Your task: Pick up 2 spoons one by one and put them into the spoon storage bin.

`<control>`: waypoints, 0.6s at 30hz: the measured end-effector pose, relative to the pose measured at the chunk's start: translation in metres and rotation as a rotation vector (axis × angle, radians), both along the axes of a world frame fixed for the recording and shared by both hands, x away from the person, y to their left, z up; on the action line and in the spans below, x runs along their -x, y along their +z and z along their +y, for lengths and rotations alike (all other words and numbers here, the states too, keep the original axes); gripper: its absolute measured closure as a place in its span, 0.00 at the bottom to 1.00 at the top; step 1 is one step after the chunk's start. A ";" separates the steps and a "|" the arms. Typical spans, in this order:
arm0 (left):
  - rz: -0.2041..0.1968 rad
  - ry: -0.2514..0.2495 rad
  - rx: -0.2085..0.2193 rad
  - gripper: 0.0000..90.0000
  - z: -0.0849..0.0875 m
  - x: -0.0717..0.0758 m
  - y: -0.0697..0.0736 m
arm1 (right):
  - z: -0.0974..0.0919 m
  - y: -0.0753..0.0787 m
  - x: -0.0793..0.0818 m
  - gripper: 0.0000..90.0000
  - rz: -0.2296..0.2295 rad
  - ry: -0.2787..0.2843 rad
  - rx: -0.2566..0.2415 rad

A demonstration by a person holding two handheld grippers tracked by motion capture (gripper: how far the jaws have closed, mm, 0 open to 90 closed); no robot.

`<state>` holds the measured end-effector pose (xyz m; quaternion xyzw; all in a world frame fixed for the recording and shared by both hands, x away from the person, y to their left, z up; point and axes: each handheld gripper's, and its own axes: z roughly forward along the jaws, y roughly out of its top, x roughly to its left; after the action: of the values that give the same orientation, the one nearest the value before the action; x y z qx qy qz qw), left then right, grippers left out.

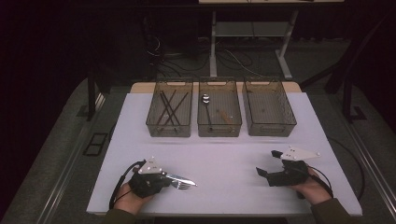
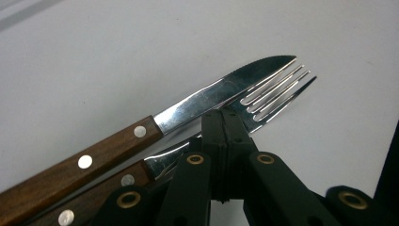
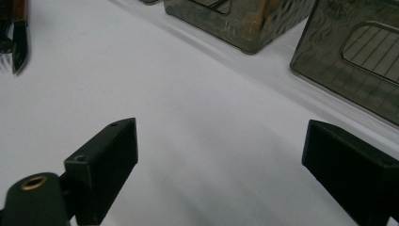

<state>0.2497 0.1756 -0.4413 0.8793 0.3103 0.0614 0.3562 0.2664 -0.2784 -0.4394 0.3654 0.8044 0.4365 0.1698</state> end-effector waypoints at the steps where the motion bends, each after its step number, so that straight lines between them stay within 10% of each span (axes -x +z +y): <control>1: 0.002 0.000 0.000 1.00 0.000 0.000 0.000 | 0.000 0.000 0.000 0.12 0.002 -0.001 -0.001; 18: -0.012 -0.009 -0.008 1.00 -0.008 -0.019 0.000 | 0.000 0.000 0.000 0.12 0.002 -0.004 -0.001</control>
<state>0.2690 0.1677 -0.4415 0.8816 0.3039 0.0665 0.3549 0.2664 -0.2781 -0.4395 0.3677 0.8036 0.4362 0.1699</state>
